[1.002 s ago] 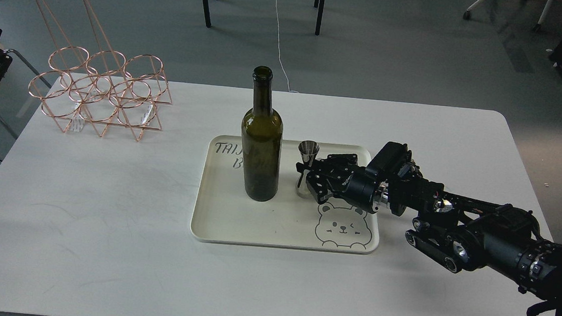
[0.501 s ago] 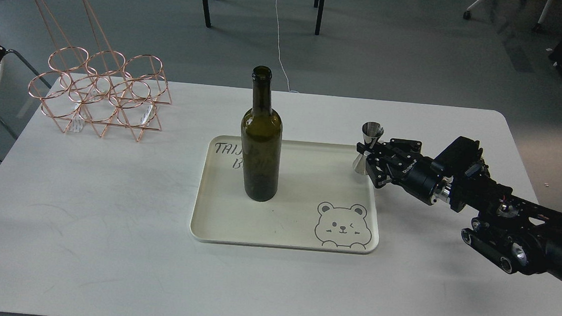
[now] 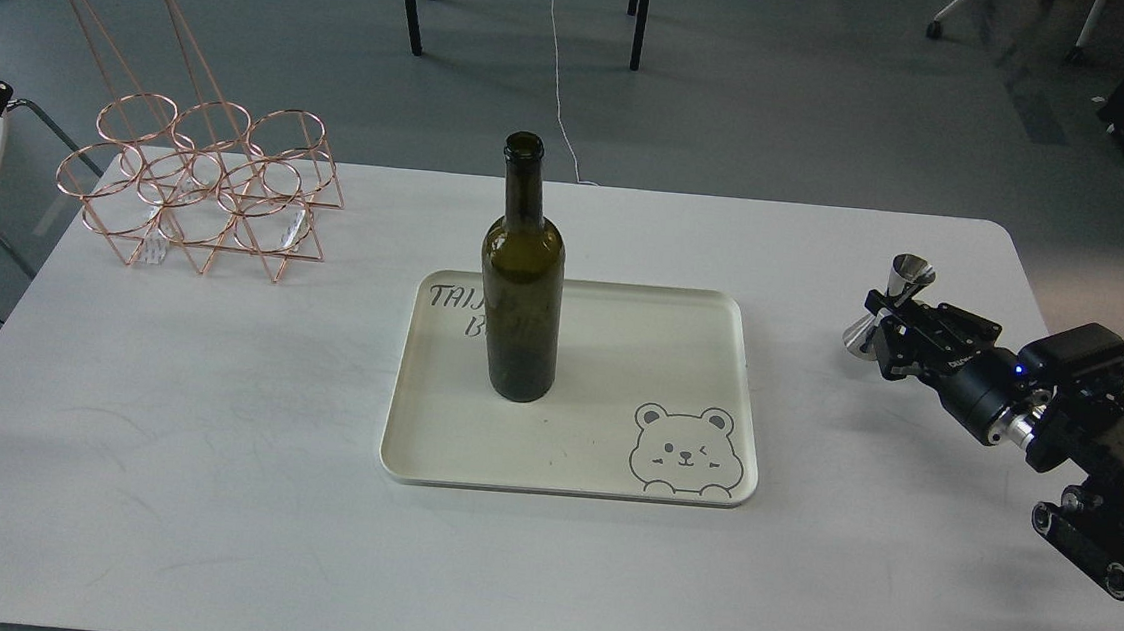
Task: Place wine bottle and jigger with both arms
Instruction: 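Lift the jigger off the tray and carry it beside the tray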
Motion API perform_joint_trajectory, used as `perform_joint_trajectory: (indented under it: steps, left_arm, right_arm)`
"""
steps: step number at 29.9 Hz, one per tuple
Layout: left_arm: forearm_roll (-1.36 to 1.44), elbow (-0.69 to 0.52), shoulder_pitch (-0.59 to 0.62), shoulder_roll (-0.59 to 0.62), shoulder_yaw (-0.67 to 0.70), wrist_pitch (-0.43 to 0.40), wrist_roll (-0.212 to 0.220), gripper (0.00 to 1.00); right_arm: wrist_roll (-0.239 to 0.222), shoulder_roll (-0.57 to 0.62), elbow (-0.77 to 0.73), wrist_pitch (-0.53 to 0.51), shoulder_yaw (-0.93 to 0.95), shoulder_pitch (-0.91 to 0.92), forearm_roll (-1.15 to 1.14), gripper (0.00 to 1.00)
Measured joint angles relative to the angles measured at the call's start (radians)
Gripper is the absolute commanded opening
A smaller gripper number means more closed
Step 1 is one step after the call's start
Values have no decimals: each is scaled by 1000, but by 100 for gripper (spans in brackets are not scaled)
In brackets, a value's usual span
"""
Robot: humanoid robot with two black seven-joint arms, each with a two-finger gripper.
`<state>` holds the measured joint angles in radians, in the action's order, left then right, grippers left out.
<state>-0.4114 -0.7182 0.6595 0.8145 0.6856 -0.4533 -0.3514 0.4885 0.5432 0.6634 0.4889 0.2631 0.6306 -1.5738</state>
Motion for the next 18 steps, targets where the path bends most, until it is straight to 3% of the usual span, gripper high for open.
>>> perform_joint_trajectory:
  steps: [14,18]
  left_arm:
    - [0,-6,7,-1,-1,4,2,98]
    - [2,-6,7,-1,-1,3,2,98]
  right_arm:
    - [0,8,-23,0,-6,-52,47,17]
    - [0,8,-25,0,-7,-64,47,27]
